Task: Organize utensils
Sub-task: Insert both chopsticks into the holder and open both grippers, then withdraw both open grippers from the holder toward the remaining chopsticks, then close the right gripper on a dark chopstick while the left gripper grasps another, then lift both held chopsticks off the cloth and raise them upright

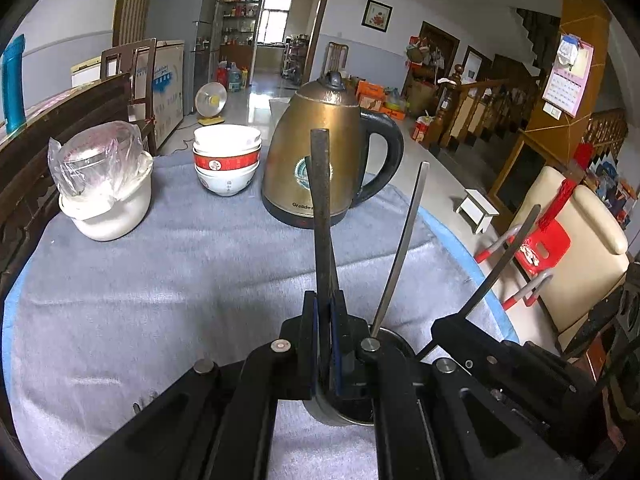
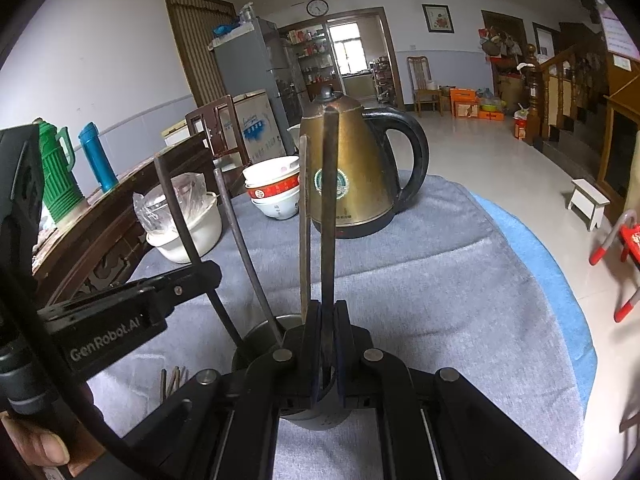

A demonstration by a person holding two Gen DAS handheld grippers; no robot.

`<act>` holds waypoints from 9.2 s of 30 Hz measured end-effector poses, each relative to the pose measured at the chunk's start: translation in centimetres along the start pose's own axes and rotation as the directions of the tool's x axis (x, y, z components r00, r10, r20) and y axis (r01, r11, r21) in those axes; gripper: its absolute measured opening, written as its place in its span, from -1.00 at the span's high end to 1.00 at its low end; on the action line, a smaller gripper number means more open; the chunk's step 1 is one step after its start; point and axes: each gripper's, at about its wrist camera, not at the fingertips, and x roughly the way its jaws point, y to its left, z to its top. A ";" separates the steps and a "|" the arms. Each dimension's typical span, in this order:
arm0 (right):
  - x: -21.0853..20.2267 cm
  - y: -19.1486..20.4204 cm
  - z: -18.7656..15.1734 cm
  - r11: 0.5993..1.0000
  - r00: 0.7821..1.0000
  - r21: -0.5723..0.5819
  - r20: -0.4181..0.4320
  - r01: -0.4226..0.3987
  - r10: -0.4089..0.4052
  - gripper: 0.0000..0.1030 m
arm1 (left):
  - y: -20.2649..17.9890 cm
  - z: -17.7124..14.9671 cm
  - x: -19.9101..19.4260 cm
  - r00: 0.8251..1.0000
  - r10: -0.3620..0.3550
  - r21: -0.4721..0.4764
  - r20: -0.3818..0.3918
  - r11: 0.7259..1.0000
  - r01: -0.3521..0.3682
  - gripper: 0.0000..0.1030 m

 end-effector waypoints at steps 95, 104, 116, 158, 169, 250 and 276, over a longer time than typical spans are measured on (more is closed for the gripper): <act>-5.6 6.0 -6.5 0.939 0.943 -0.124 -0.045 0.321 -0.329 -0.43 | 14.1 -12.0 -8.9 0.943 0.332 -0.136 -0.027 0.933 -0.333 -0.49; -3.8 6.2 -8.1 0.901 0.903 -0.180 -0.102 0.396 -0.417 -0.43 | 14.9 -13.2 -8.5 0.908 0.410 -0.110 -0.085 0.902 -0.418 -0.49; -2.2 6.3 -10.7 0.883 0.876 -0.224 -0.168 0.412 -0.451 -0.43 | 16.0 -14.8 -8.1 0.890 0.437 -0.115 -0.133 0.885 -0.452 -0.49; 7.7 15.0 -12.5 0.980 0.782 -0.051 -0.611 -0.191 0.121 0.28 | 19.0 -18.2 -5.6 0.891 0.352 -0.126 -0.286 0.908 -0.399 -0.49; 9.6 14.0 -12.9 0.988 0.744 -0.010 -0.660 -0.152 0.107 0.68 | 19.5 -18.2 -5.1 0.897 0.312 -0.147 -0.313 0.917 -0.371 -0.49; -1.9 11.3 -5.7 0.990 0.994 -0.119 -0.092 -0.076 0.065 0.88 | 18.5 -6.4 -10.8 0.970 0.193 -0.193 0.146 0.967 -0.164 0.89; -9.3 9.0 -8.8 0.990 0.985 -0.120 0.163 0.078 -0.058 0.86 | 17.0 -14.5 -13.1 0.928 0.242 -0.140 0.284 0.968 -0.210 0.89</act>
